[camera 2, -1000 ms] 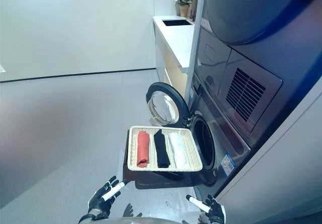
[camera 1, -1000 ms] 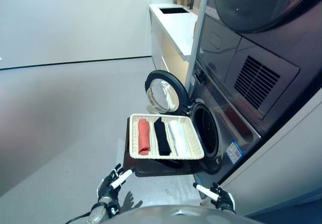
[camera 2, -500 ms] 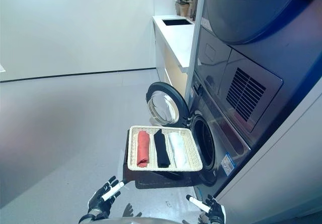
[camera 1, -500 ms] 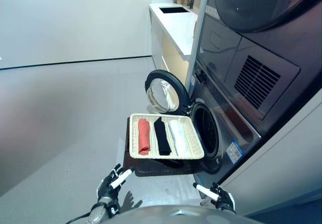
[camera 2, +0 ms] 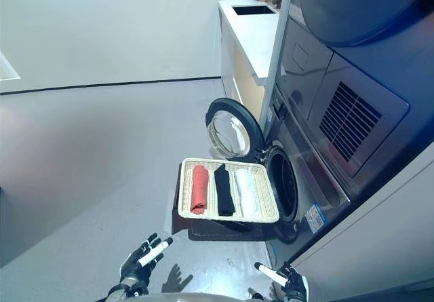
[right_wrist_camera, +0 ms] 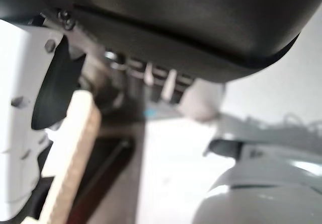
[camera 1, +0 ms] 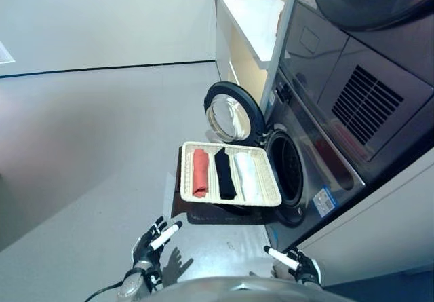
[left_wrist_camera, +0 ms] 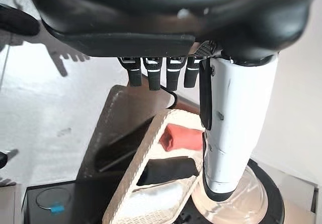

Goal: Pick up the clothes and place them into the washing machine

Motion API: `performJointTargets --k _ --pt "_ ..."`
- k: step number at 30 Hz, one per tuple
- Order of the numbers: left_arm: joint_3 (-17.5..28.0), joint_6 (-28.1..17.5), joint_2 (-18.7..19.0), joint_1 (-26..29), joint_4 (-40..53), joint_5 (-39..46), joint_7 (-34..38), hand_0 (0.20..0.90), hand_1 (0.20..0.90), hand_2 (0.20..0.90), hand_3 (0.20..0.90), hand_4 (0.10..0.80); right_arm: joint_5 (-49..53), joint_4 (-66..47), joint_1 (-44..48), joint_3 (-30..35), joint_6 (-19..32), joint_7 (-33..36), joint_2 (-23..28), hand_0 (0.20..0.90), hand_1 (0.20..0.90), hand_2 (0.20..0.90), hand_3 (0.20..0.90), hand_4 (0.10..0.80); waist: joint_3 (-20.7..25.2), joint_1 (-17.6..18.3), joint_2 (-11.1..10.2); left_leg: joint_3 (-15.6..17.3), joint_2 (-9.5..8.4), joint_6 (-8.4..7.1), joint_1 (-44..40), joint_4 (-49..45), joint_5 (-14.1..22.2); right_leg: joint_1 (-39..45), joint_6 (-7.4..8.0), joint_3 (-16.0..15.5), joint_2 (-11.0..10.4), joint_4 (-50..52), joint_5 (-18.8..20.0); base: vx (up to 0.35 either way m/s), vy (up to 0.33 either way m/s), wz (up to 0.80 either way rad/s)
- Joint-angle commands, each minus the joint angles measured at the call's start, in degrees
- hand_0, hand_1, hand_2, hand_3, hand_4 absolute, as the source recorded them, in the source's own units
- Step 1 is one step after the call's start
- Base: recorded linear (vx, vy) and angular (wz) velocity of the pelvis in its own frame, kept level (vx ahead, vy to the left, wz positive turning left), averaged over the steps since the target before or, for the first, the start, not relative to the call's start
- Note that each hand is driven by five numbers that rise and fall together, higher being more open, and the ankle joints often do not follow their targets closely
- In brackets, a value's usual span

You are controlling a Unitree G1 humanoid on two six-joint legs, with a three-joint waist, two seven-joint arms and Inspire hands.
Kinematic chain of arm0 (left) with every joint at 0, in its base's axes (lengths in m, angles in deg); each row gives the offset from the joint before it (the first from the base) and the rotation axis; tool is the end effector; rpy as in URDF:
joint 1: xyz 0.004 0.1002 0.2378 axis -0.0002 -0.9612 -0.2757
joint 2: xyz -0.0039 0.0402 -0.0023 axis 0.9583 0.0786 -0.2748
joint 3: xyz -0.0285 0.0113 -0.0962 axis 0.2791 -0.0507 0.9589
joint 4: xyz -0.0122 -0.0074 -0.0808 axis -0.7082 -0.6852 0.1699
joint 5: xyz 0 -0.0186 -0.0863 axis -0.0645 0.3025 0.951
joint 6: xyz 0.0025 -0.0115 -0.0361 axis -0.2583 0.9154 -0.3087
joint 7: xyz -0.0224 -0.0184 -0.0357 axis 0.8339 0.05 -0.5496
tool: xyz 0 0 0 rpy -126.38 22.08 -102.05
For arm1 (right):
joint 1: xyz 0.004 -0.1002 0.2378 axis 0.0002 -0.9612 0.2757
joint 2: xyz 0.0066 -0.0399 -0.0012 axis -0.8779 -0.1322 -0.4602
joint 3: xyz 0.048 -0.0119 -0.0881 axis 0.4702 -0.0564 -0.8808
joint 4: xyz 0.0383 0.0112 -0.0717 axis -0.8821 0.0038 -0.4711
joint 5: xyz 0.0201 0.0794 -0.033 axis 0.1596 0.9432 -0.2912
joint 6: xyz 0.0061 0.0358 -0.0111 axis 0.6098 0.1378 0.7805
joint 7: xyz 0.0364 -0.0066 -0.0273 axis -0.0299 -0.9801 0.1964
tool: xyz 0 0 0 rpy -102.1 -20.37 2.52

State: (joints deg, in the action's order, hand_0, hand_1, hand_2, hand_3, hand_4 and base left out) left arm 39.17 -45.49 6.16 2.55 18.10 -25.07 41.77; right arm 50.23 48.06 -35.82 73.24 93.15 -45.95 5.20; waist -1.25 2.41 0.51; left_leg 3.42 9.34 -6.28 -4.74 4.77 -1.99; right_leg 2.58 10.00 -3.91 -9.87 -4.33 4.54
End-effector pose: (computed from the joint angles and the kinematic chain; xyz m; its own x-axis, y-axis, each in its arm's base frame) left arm 0.0612 0.1824 -0.0867 0.6700 0.0879 -0.7371 -0.3365 0.9211 -0.1959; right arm 0.0486 -0.2015 -0.1033 0.4381 -0.3575 -0.8248 0.3688 0.9082 -0.1978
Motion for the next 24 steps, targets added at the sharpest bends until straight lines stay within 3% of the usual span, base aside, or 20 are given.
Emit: performJointTargets --k 1,3,5,11,15,18,22,24 --pt "1.32 -3.64 1.14 4.73 2.34 -1.18 -0.95 0.9 0.9 0.9 0.9 0.8 -0.84 -0.96 4.15 0.74 3.46 -0.47 1.21 0.9 0.9 0.9 0.9 0.8 -0.43 -0.91 -1.9 -2.41 -0.71 1.33 -0.08 -6.99 4.59 -3.65 -2.4 -1.09 1.16 8.23 -3.65 0.0 0.0 0.0" --pt "1.38 -3.8 0.94 5.21 2.43 -0.87 -0.79 0.9 0.9 0.9 0.9 0.8 -0.52 -0.68 4.13 1.42 3.47 -0.63 1.8 0.9 0.9 0.9 0.9 0.8 -1.0 -1.51 -2.11 -7.65 -2.74 1.57 1.1 -8.01 5.37 -3.6 -2.4 -0.73 0.77 8.38 -3.61 -0.004 0.033 -0.01" --pt "0.95 -3.8 0.68 5.14 2.91 -0.59 -1.09 0.9 0.9 0.9 0.9 0.8 -0.21 -0.92 3.91 2.22 3.5 -0.62 2.2 0.9 0.9 0.9 0.9 0.8 -0.96 -0.82 -1.99 -6.81 -2.7 1.77 1.15 -6.58 4.94 -3.68 -1.82 -1.7 -0.32 9.03 -3.56 -0.009 0.104 0.03" --pt "1.23 -4.17 0.85 5.43 2.27 -1.6 -1.02 0.9 0.9 0.9 0.9 0.8 -0.12 -1.2 4.42 2.42 2.99 -0.92 1.69 0.9 0.9 0.9 0.9 0.8 0.25 -0.97 -1.58 -5.11 -3.69 3.3 -0.94 -3.36 5.08 -4.7 -0.75 -0.64 -1.53 9.17 -3.59 0.047 0.079 0.01" --pt "1.16 -4.23 1.61 6.7 2.38 -1.86 -0.56 0.9 0.9 0.9 0.9 0.8 0.1 -1.03 4.76 2.19 2.95 -1.04 1.53 0.9 0.9 0.9 0.9 0.8 -0.69 -0.69 -2.22 -3.98 -3.36 2.31 0.75 -7.23 5.72 -3.84 -1.01 -1.22 -2.03 8.86 -3.59 -0.002 -0.001 -0.01" --pt "0.67 -4.19 1.65 7.39 3.36 -1.57 -0.45 0.9 0.9 0.9 0.9 0.8 0.23 -1.82 4.6 2.8 3.26 -0.77 1.82 0.9 0.9 0.9 0.9 0.8 -1.29 0.18 -2.9 0.41 -2.26 1.29 3.12 -8.74 4.91 -3.19 -0.75 -3.54 -2.82 7.94 -3.11 -0.047 -0.008 0.06" --pt "0.81 -4.24 1.4 6.64 3.67 -1.1 0.03 0.9 0.9 0.9 0.9 0.8 0.74 -1.87 4.4 3.09 3.2 -0.61 1.96 0.9 0.9 0.9 0.9 0.8 -1.02 -0.38 -2.66 -2.2 -2.96 1.9 2.41 -7.49 5.26 -3.98 -0.78 -2.75 -2.2 8.4 -3.07 0.035 0.006 0.06" --pt "0.28 -4.17 0.79 6.79 3.87 -0.11 -0.33 0.9 0.9 0.9 0.9 0.8 2.25 -0.51 4.61 4.27 3.06 -0.8 1.95 0.9 0.9 0.9 0.9 0.8 -1.04 -0.49 -2.83 -4.52 -4.57 2.91 3.54 -7.88 5.96 -4.15 -0.34 -2.25 -3.03 8.06 -2.36 0.004 0.068 0.01"
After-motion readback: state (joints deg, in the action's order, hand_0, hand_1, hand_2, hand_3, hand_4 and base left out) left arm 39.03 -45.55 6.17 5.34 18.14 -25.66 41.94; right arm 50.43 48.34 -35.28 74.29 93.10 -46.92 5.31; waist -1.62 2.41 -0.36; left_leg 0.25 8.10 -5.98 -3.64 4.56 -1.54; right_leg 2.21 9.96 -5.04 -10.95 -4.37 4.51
